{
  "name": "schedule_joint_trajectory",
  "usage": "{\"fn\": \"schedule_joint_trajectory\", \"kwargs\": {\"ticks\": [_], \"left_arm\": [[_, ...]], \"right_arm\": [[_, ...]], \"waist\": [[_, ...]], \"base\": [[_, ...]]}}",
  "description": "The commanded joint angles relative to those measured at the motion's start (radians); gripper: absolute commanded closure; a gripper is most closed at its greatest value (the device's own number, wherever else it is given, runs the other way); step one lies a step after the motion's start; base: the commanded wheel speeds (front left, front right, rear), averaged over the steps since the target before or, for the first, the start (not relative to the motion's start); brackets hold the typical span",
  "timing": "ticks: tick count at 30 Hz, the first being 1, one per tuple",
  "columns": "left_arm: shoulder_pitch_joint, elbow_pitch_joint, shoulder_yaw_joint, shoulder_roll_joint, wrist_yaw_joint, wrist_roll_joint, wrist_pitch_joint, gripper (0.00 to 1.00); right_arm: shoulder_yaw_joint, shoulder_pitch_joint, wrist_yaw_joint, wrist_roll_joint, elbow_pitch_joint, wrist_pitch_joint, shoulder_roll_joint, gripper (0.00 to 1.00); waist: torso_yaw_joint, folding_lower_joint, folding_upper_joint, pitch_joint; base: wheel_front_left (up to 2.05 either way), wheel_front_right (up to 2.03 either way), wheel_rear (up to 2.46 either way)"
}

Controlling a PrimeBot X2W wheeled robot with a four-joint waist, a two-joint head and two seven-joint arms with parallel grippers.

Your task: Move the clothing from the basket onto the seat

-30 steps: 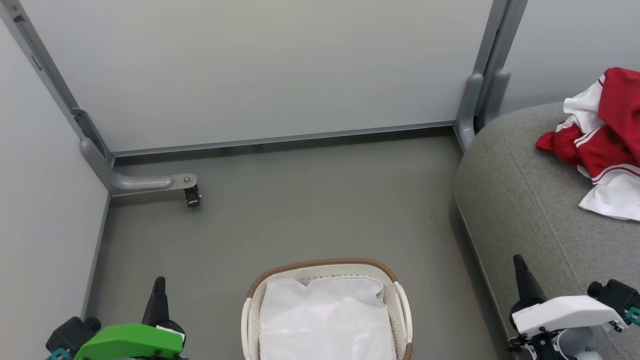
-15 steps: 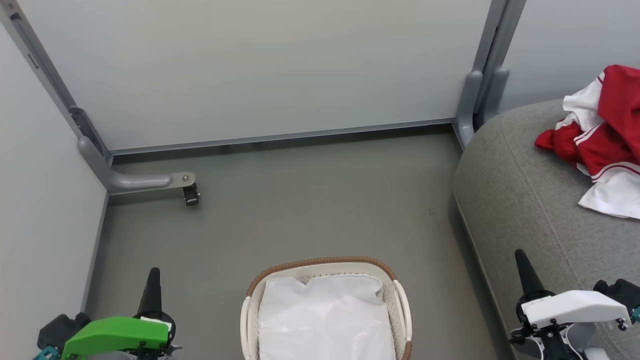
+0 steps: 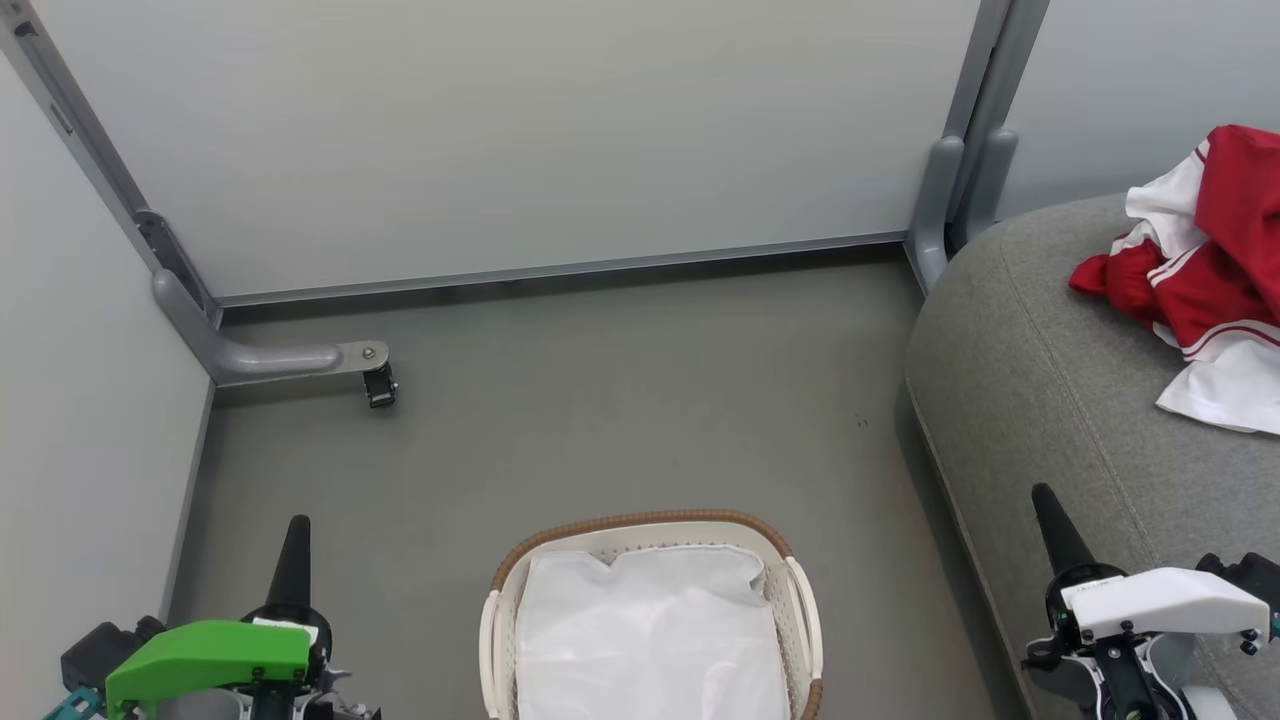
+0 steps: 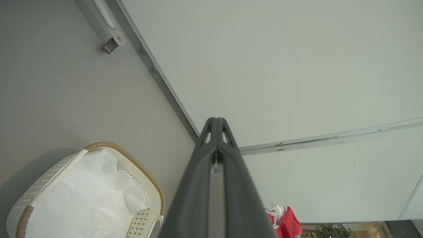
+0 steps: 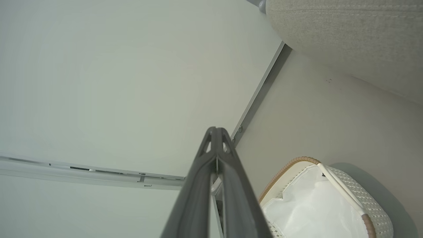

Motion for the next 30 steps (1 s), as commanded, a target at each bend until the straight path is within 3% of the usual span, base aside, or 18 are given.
{"fn": "schedule_joint_trajectory", "kwargs": {"ticks": [1, 30], "left_arm": [[-0.024, -0.011, 0.009, 0.001, -0.007, -0.021, 0.005, 1.00], [-0.054, -0.032, 0.055, -0.002, -0.028, -0.229, 0.068, 1.00]], "right_arm": [[-0.005, -0.018, -0.001, 0.025, -0.011, 0.006, -0.006, 1.00], [-0.028, -0.035, -0.001, 0.259, -0.026, 0.069, -0.008, 1.00]], "waist": [[0.000, 0.0000, 0.0000, 0.001], [-0.006, 0.0000, 0.0000, 0.013]], "base": [[0.00, 0.00, 0.00], [0.00, 0.00, 0.00]]}}
